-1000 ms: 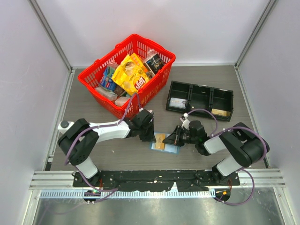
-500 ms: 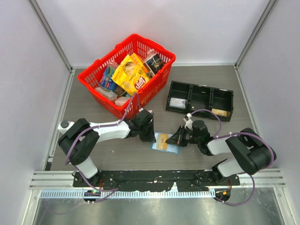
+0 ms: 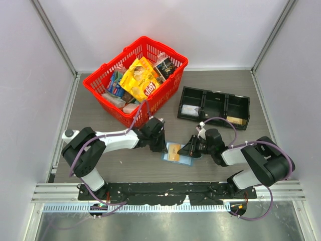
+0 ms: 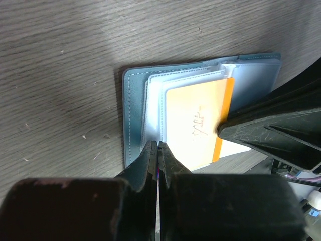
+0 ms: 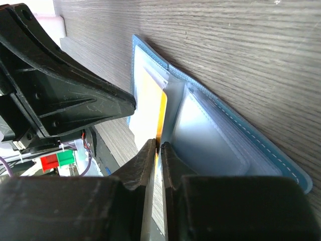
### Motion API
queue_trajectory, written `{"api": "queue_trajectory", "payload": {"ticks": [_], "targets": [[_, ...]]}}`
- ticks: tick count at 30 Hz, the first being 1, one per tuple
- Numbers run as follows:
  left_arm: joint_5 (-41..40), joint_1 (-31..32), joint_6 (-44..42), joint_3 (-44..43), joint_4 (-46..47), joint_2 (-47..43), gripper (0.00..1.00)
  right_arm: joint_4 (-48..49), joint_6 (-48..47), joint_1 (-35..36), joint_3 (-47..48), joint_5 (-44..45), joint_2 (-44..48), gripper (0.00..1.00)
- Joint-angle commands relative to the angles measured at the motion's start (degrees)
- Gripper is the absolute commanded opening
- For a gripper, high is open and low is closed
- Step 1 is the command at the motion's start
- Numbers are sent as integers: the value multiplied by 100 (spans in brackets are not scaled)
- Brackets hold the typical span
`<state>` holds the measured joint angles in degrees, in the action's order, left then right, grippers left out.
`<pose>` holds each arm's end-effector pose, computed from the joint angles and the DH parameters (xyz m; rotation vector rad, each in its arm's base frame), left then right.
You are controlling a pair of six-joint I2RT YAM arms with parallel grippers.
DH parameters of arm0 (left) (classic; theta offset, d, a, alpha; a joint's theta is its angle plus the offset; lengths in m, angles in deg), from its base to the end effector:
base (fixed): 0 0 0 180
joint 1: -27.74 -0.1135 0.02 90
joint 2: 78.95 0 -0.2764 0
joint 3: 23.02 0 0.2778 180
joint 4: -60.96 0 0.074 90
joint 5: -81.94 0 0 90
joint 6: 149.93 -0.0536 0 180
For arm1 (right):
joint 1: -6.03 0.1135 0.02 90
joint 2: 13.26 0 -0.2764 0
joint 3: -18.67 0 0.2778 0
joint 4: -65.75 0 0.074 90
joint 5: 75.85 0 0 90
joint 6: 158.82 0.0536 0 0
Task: Take the credit cards out of the card holder
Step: Remove the credit card from the card holder.
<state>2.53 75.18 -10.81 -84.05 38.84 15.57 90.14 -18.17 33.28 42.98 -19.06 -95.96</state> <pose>0.2261 -0.2608 0.1312 0.0387 2.7645 -0.8088 0.1902 0.1310 0.0846 0.1129 2.4034 1.3454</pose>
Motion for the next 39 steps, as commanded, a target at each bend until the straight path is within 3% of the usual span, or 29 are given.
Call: {"api": "queue_trajectory", "payload": {"ticks": [1,8,22,30,39], "targets": [[110,-86,115,-268,16,-118,3,400,6,-18,64,-80,-97,15],[180,-86,98,-356,25,-118,5,436,-3,-17,56,-98,-89,14],[127,-95,54,-391,-19,-224,10,550,50,-17,29,-142,-141,2],[128,-103,45,-523,51,286,1,603,67,-17,3,-177,-107,2],[22,-112,124,-365,-72,550,0,682,103,-44,-41,-186,-45,2]]}}
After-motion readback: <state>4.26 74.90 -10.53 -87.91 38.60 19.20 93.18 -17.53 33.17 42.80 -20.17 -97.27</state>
